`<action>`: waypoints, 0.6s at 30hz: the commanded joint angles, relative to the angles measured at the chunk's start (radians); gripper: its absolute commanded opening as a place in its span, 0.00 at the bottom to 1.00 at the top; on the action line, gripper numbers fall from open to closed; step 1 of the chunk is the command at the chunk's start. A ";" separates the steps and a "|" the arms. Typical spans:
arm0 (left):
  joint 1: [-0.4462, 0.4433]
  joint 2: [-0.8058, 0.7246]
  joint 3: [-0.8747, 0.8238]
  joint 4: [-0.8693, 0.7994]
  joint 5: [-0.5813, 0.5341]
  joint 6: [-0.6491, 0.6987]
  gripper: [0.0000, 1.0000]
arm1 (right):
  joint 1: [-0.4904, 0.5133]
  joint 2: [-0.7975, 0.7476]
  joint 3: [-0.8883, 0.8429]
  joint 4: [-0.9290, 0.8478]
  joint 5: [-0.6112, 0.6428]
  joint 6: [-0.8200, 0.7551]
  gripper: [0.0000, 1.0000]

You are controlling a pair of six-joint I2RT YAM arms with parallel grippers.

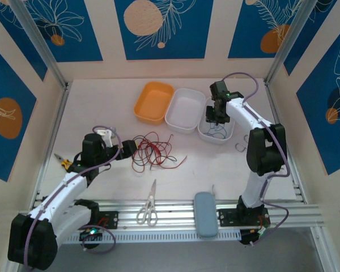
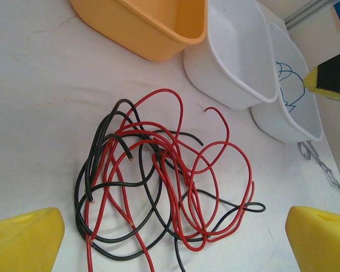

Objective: Untangle the cables

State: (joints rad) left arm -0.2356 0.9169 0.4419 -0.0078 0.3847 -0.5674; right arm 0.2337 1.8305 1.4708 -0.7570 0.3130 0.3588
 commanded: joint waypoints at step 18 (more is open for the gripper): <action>0.011 -0.027 -0.004 -0.029 -0.038 0.000 1.00 | 0.076 -0.284 -0.157 -0.063 -0.008 0.095 0.53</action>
State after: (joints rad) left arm -0.2356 0.8986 0.4419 -0.0269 0.3679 -0.5678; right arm 0.2672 1.6218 1.3308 -0.8001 0.3401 0.4126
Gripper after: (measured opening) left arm 0.998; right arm 0.532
